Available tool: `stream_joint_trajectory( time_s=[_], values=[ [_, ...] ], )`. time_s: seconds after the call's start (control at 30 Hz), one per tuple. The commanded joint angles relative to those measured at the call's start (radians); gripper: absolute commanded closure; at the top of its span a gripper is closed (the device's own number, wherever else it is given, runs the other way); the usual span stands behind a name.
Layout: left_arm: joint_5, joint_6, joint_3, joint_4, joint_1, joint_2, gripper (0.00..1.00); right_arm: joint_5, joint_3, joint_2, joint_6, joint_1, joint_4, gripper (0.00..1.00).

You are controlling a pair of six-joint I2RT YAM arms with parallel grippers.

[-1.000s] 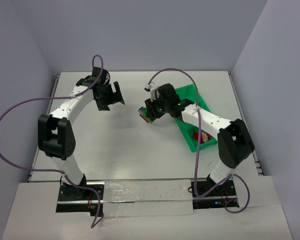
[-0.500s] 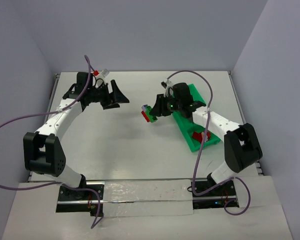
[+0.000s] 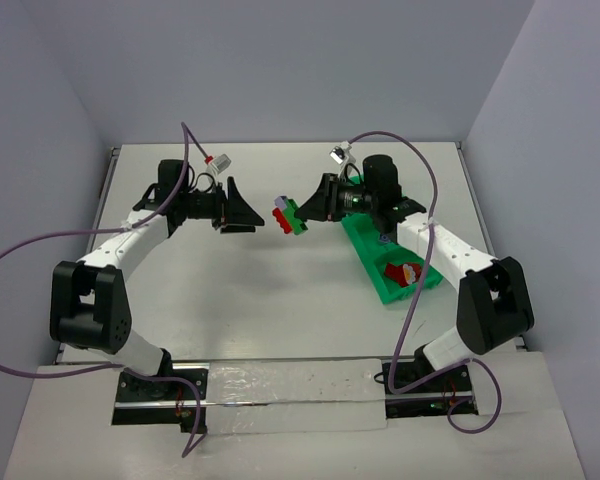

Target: Sort the legos into containers by color

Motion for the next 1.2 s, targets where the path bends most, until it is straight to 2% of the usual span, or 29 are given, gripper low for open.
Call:
stream_joint_trajectory(
  time_s=[0.0,0.43,0.77,0.93,1.0,1.1,1.13,1.17],
  values=[
    [0.113,-0.050,-0.010,0.183,-0.002,-0.024,0.07,-0.149,0.041,0.012,0.084,-0.004,0.112,1.00],
    [0.065,-0.124,0.022,0.300,-0.078,0.028,0.09,-0.227,0.085,0.038,0.118,0.000,0.126,1.00],
    [0.063,-0.266,0.008,0.491,-0.097,0.046,0.23,-0.234,0.087,0.034,0.111,0.006,0.110,1.00],
    [0.074,-0.307,-0.011,0.543,-0.110,0.042,0.38,-0.230,0.084,0.041,0.122,0.011,0.123,1.00],
    [0.075,-0.316,-0.022,0.561,-0.115,0.038,0.49,-0.227,0.087,0.044,0.128,0.015,0.124,1.00],
    [0.081,-0.320,-0.029,0.565,-0.116,0.032,0.75,-0.225,0.080,0.045,0.140,0.015,0.136,1.00],
    [0.084,-0.320,-0.030,0.565,-0.116,0.032,0.92,-0.225,0.075,0.046,0.144,0.013,0.138,1.00],
    [0.093,-0.321,-0.030,0.562,-0.116,0.034,0.99,-0.225,0.071,0.046,0.149,0.011,0.151,1.00]
  ],
)
